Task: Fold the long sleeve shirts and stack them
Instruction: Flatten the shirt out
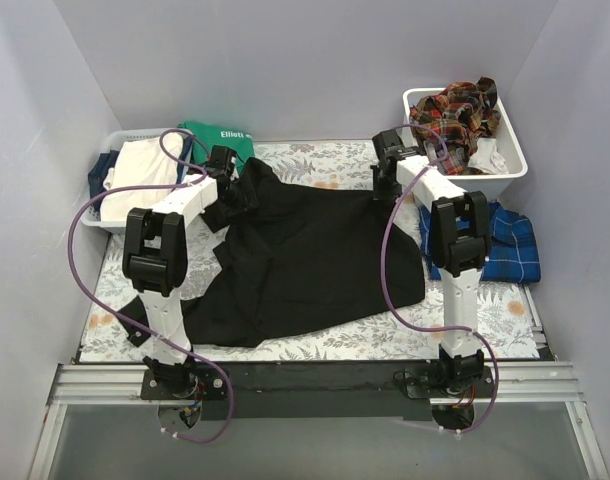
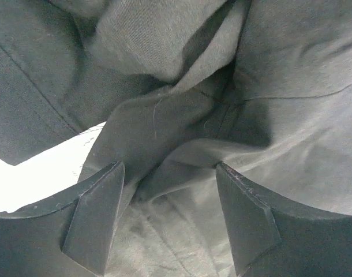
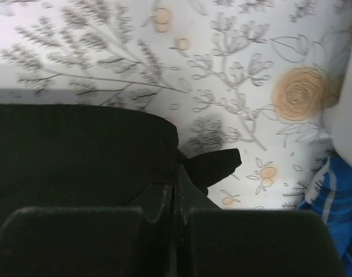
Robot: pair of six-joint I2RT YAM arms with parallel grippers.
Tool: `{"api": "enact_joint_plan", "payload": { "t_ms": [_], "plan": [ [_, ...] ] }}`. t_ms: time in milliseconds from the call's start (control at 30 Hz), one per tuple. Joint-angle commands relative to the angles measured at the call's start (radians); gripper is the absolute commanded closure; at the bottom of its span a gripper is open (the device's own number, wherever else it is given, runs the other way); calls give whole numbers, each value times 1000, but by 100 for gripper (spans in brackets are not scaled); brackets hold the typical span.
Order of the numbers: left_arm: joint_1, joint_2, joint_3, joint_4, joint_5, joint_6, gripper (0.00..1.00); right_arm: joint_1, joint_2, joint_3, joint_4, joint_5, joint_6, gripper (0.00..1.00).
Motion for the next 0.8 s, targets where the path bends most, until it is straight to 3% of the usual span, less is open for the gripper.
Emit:
{"api": "enact_joint_plan", "payload": {
  "t_ms": [0,167,300,500,533,633,767],
  "plan": [
    [-7,-25,44,-33,-46,-3,36,-56,-61,-44,-18,64,55,99],
    [-7,-86,40,-96,-107,8,32,-71,-59,-44,-16,24,46,99],
    [-5,-157,-64,-139,-202,1,32,-71,-55,-41,-16,-7,46,99],
    [-5,-214,-170,-108,-92,12,46,-70,-55,-56,-18,-13,34,99],
    [-7,-236,-190,-97,-19,15,47,-70,-58,-56,-18,-18,33,99],
    [-5,-267,-218,-48,95,9,46,-71,-61,-67,-18,-42,37,99],
    [-12,-199,-230,-21,123,-20,48,-71,-61,-79,-16,-68,37,99]
  ]
}}
